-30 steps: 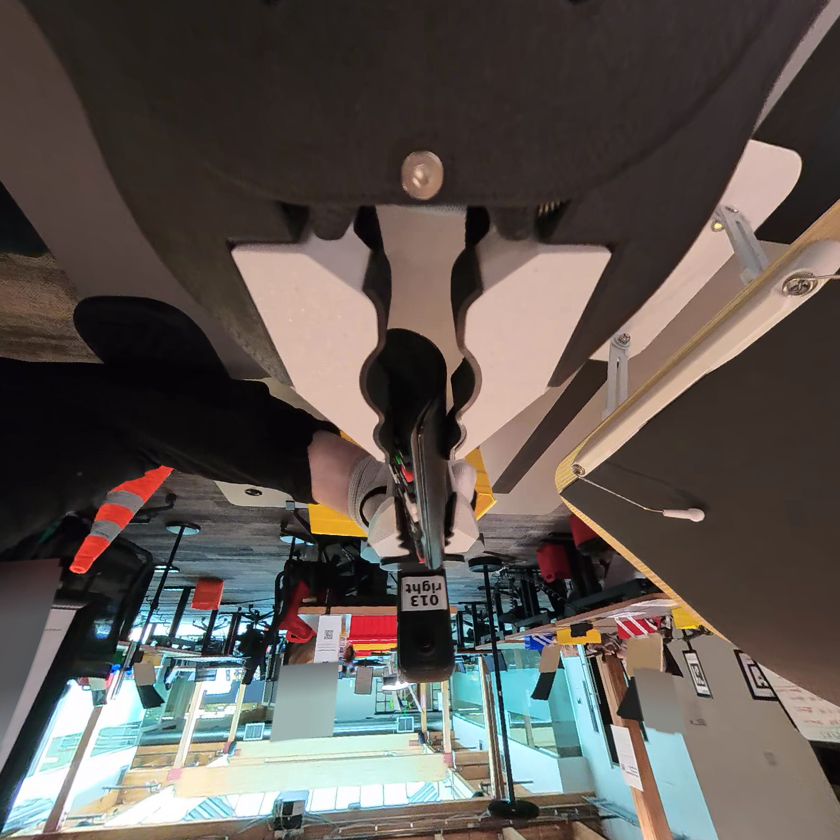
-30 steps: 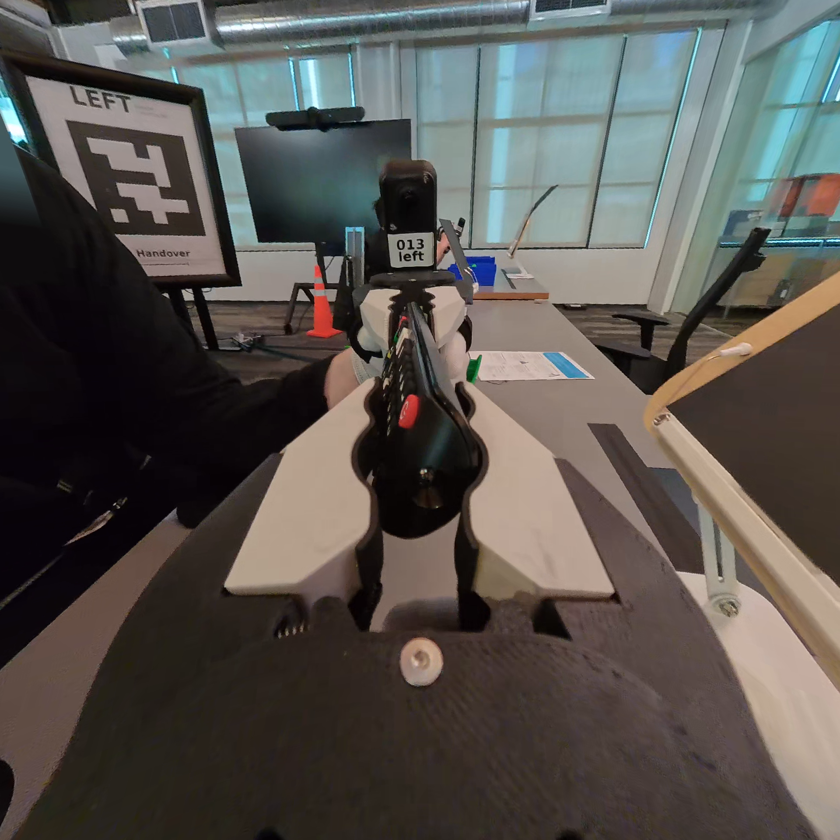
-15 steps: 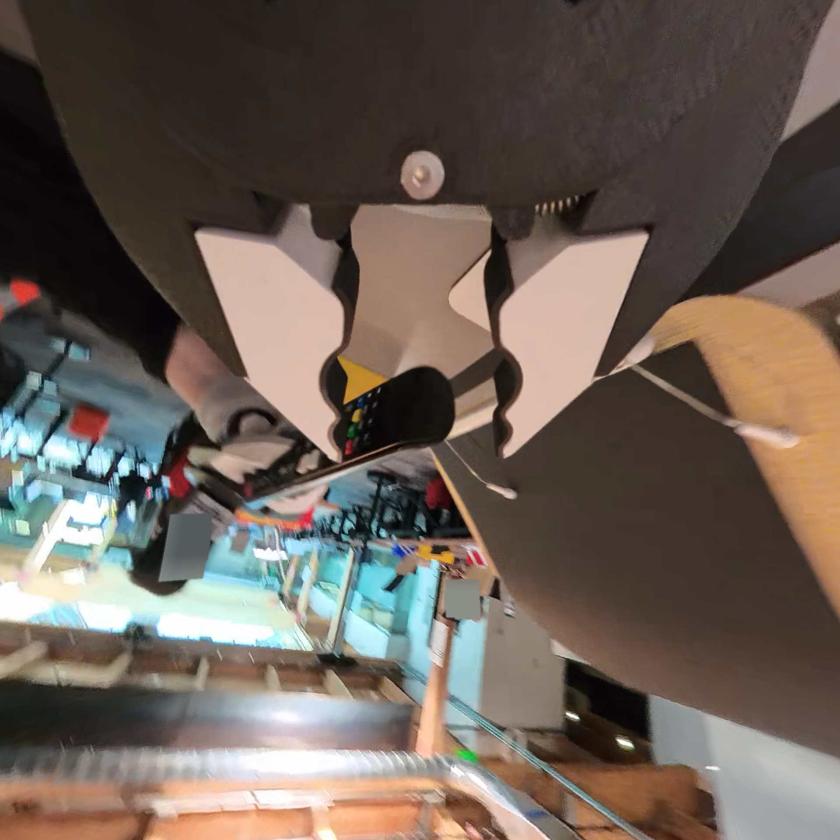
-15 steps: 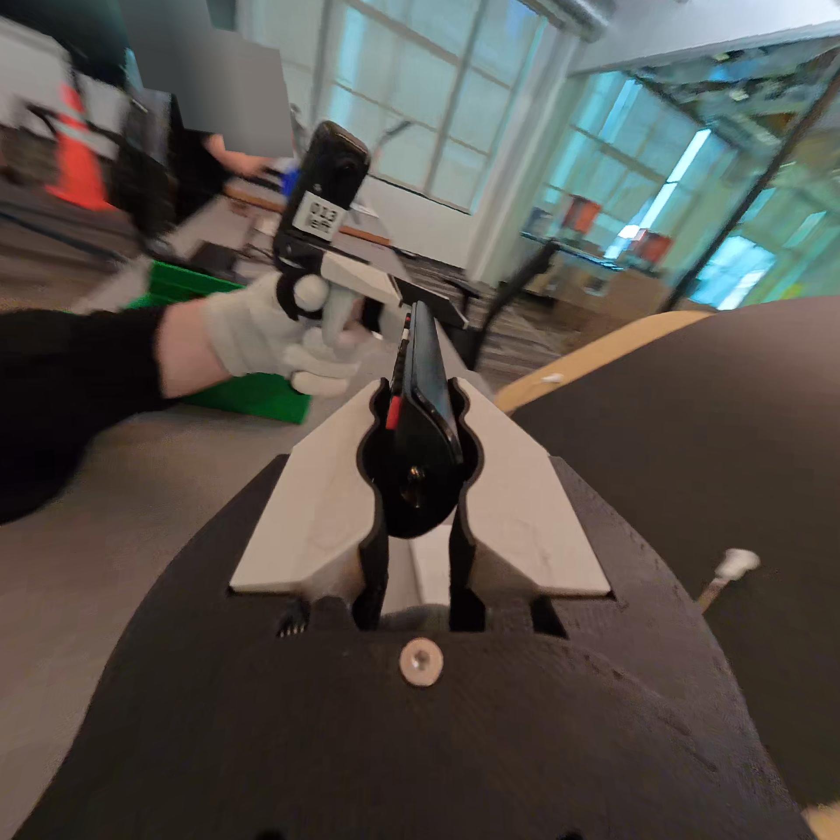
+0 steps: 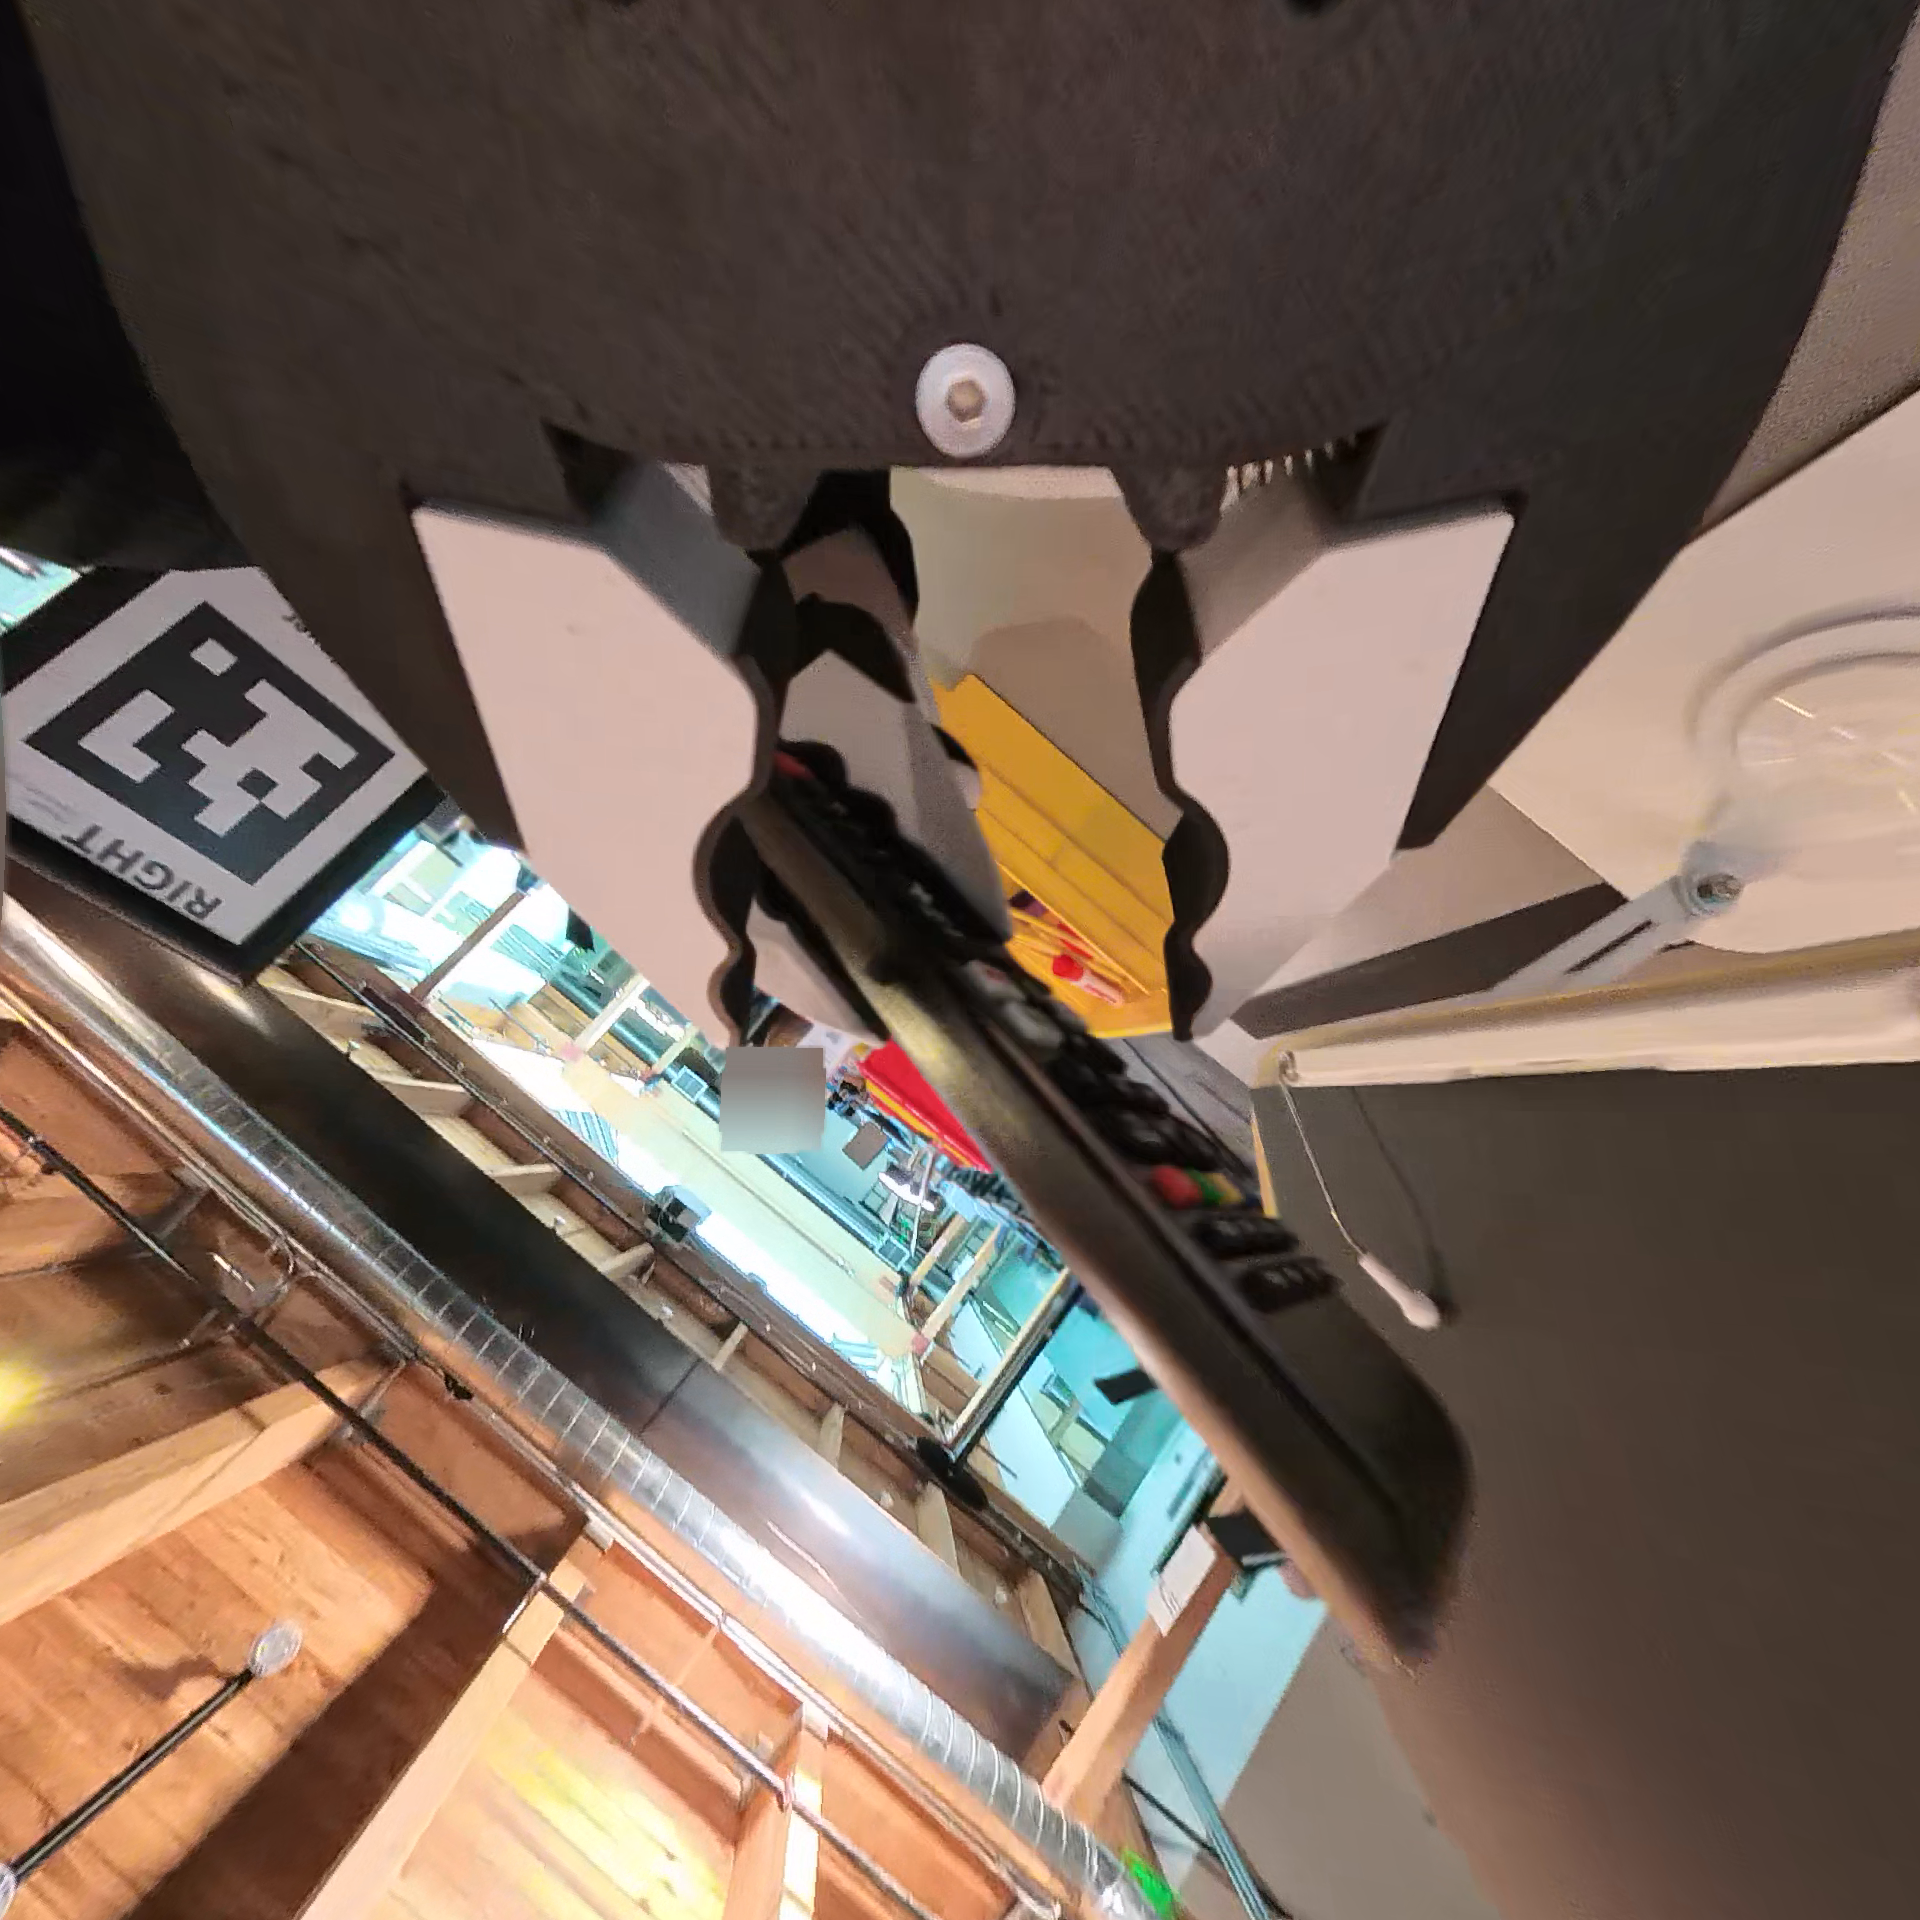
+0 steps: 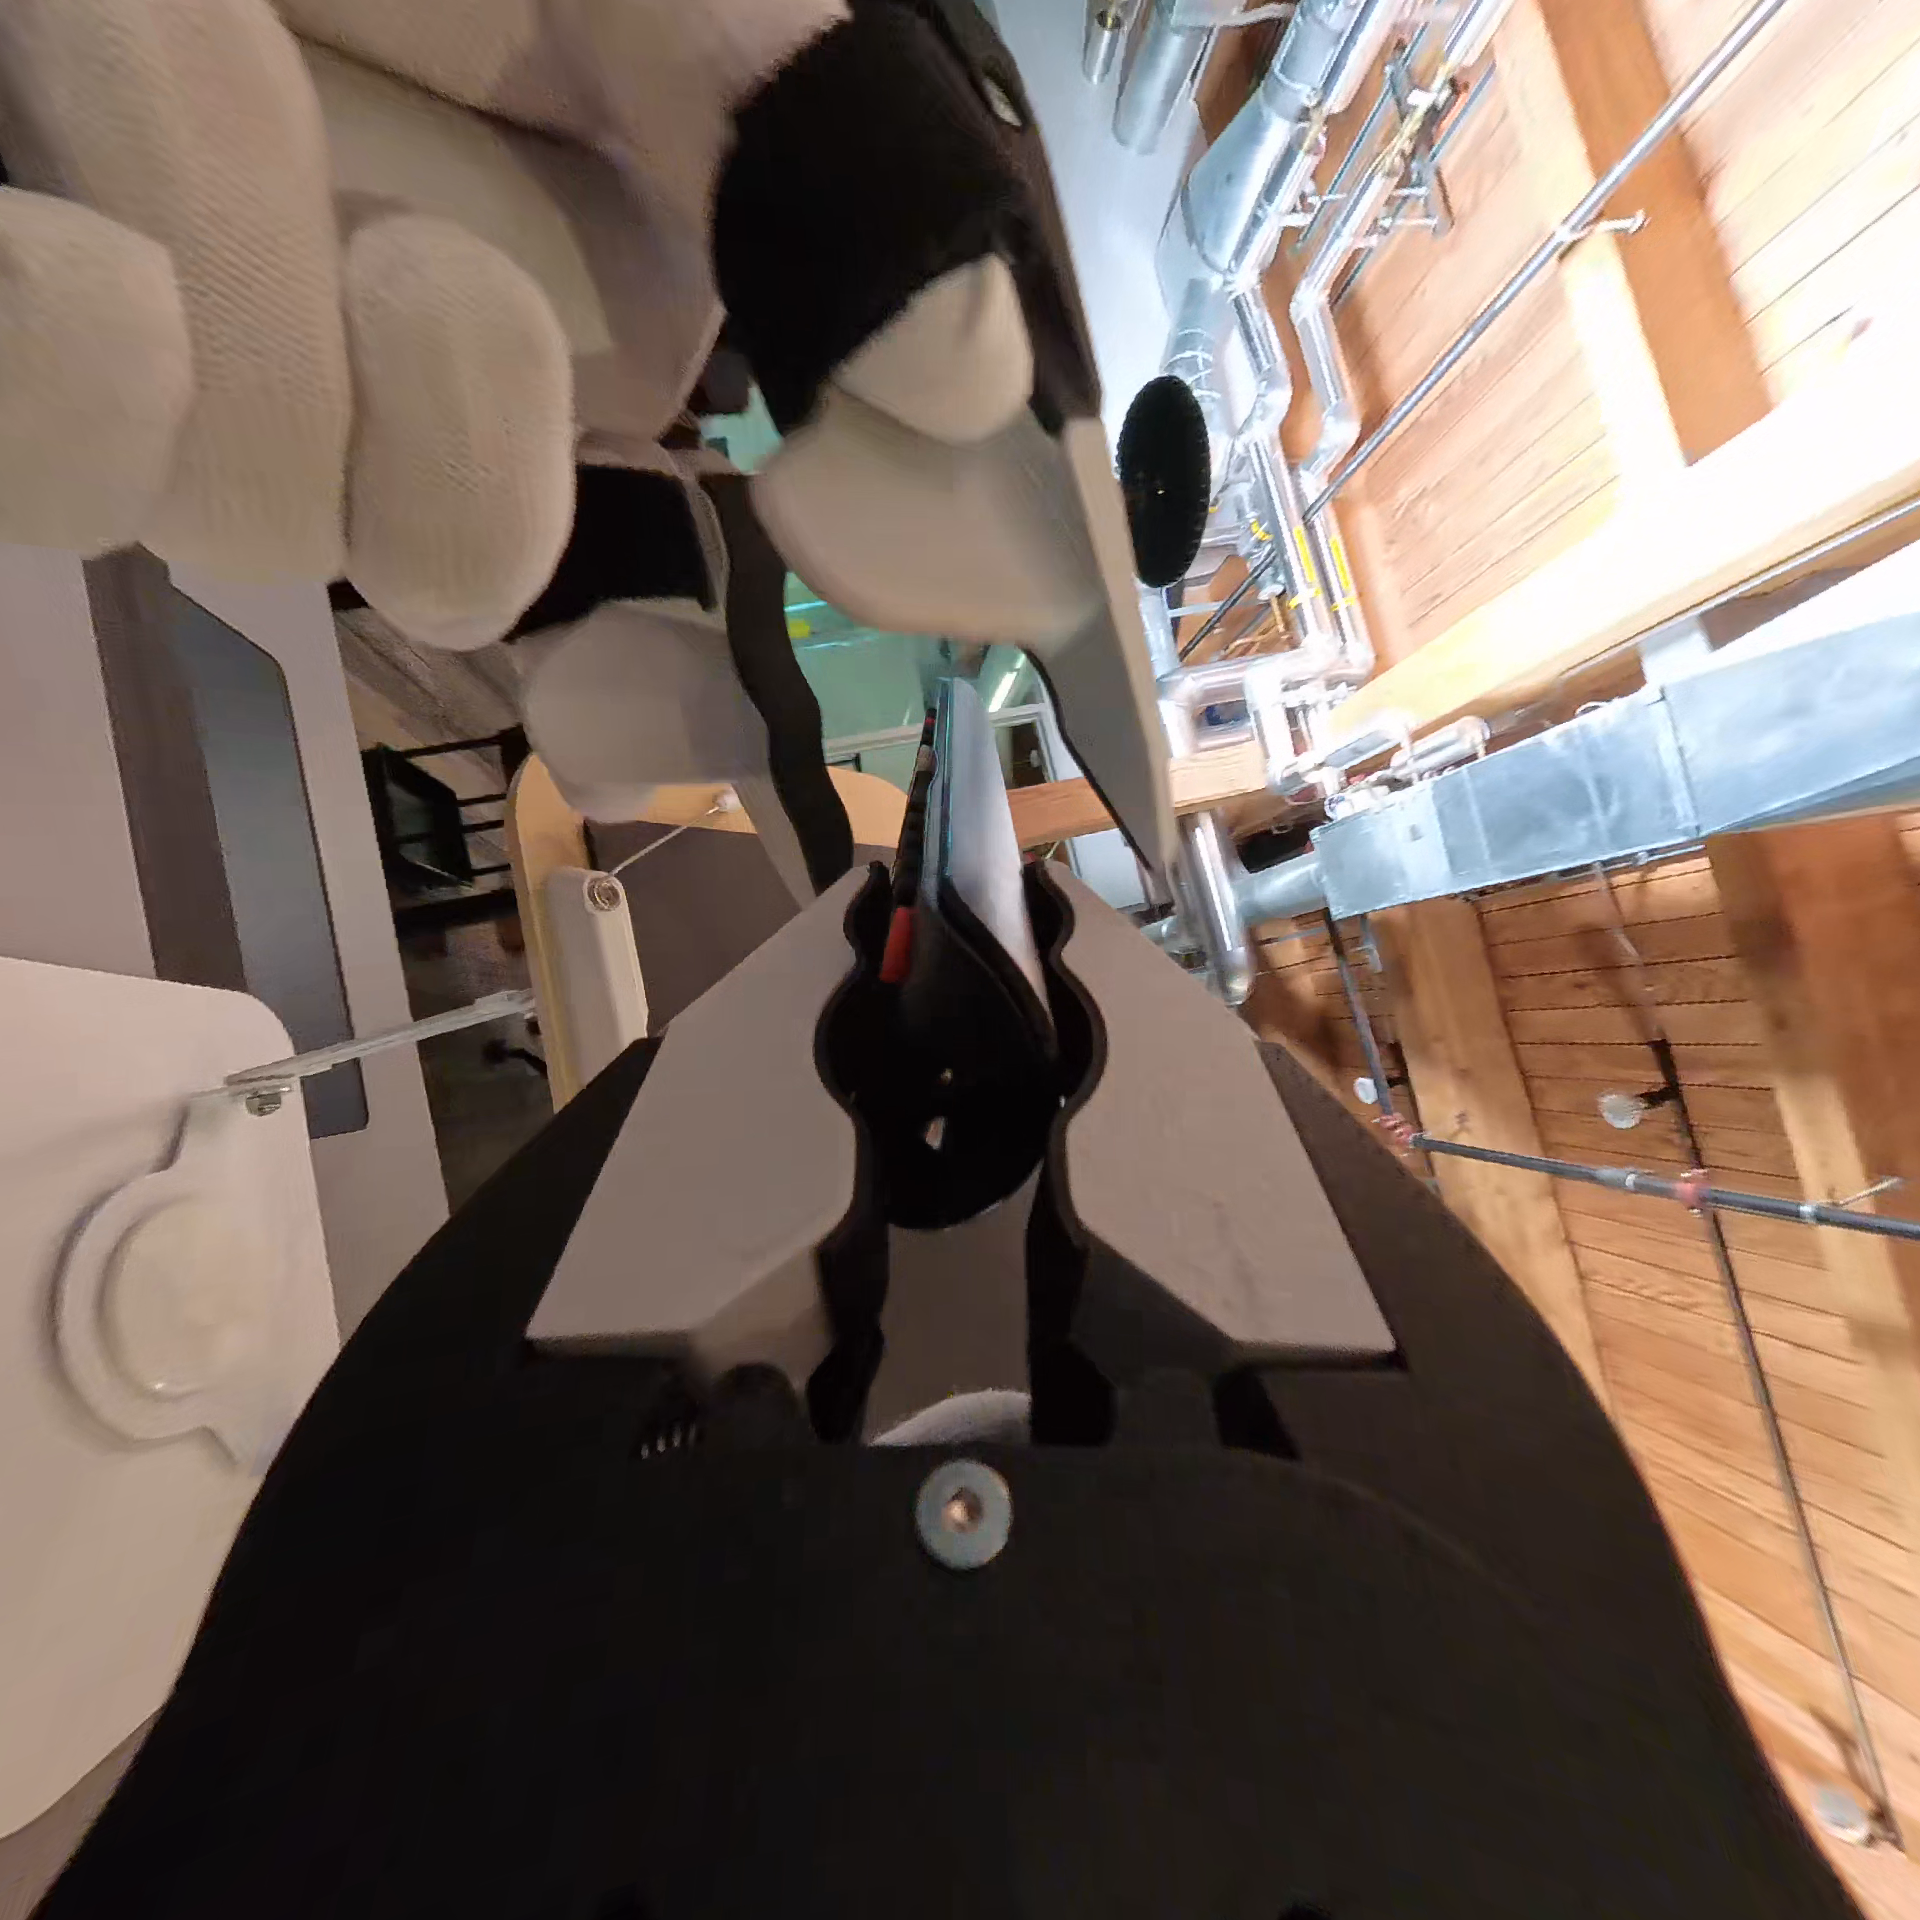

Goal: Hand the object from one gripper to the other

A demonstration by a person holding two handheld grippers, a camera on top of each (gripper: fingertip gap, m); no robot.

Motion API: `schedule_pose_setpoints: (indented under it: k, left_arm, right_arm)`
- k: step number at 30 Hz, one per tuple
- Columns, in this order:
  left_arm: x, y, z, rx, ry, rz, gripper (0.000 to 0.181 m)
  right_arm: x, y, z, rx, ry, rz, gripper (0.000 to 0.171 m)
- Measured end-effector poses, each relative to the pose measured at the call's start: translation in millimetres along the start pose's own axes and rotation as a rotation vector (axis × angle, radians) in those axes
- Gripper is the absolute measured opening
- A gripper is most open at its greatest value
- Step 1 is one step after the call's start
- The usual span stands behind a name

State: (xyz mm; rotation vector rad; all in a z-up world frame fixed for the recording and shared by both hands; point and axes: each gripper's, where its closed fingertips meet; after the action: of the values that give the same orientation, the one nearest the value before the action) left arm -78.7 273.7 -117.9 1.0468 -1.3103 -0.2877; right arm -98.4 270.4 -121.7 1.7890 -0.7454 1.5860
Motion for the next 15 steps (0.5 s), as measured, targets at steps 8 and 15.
schedule_pose_setpoints:
  k: [8,15]
  left_arm:
    - [-6,-2,-9,0.049,-0.008,0.063,0.047]
    - [-1,6,-9,0.169,-0.087,0.122,0.037]
  right_arm:
    - [-9,-1,-5,0.003,-0.075,0.020,0.024]
    - [-5,2,-1,0.074,-0.093,-0.101,0.024]
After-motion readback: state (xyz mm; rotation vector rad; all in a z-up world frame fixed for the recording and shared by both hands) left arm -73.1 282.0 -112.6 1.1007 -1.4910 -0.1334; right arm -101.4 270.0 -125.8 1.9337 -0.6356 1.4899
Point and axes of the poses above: each gripper's, where its closed fingertips meet, z back along the fingers, y out of its top, x = y × z across the jaws, and after that the axes turned 11 degrees about y, right-handed
